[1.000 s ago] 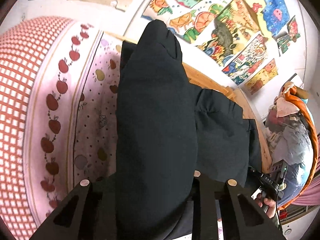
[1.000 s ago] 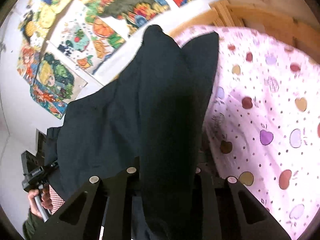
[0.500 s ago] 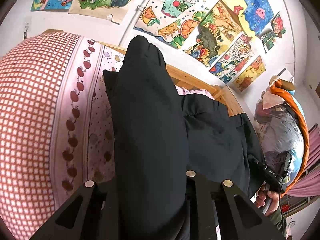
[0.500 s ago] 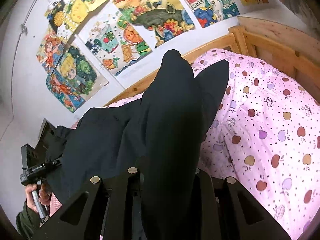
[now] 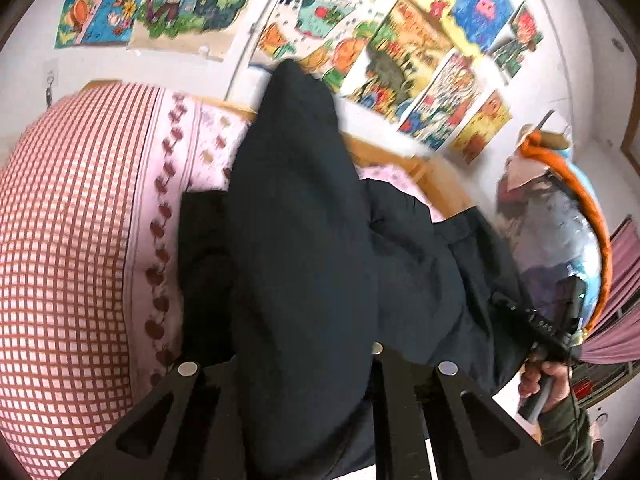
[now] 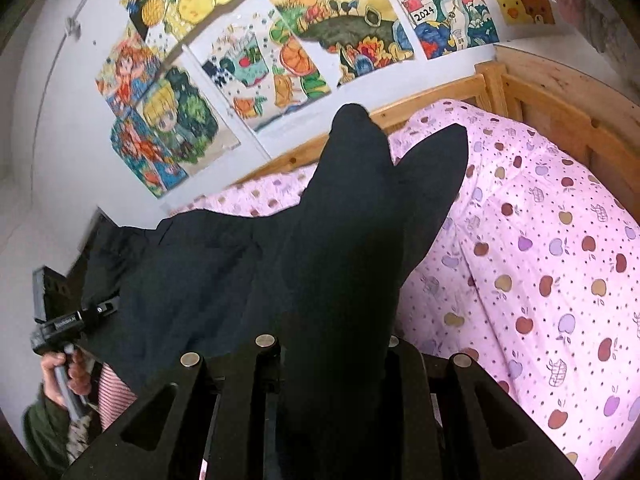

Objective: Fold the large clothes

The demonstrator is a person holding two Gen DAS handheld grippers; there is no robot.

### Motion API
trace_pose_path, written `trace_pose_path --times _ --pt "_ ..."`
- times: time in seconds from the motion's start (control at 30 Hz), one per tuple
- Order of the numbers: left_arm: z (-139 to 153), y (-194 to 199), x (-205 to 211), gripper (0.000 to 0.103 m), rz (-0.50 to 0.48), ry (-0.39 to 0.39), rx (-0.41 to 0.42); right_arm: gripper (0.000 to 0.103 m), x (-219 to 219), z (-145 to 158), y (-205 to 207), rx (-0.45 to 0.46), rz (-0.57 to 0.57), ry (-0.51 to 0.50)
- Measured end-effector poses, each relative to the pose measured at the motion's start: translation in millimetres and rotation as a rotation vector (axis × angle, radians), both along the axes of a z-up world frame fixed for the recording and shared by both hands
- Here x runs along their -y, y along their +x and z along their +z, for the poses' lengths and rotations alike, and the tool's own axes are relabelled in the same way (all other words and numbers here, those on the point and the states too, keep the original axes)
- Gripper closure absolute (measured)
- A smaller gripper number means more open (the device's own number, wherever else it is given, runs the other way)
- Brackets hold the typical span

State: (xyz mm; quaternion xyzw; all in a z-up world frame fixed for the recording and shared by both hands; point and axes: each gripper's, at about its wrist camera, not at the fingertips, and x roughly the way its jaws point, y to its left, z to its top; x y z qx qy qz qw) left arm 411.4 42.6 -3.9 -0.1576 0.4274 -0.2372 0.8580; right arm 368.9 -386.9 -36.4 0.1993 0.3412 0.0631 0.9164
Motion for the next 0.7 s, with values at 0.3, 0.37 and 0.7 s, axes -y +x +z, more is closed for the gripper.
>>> trace_pose_path --times 0.3,0.37,0.7 --pt "-47.7 23.7 -7.5 0.080 0.059 0.043 -0.071 0.070 31.6 -49.6 6.7 -0.115 -0.095 0.008" --pt "-52.6 25.6 -3.9 0.071 0.058 0.084 -0.074 0.054 34.6 -56.9 7.0 -0.126 -0.109 0.004" --pt "-56.0 21.2 -5.8 0.021 0.126 0.185 -0.051 0.020 17.4 -50.6 6.8 -0.125 -0.172 -0.199"
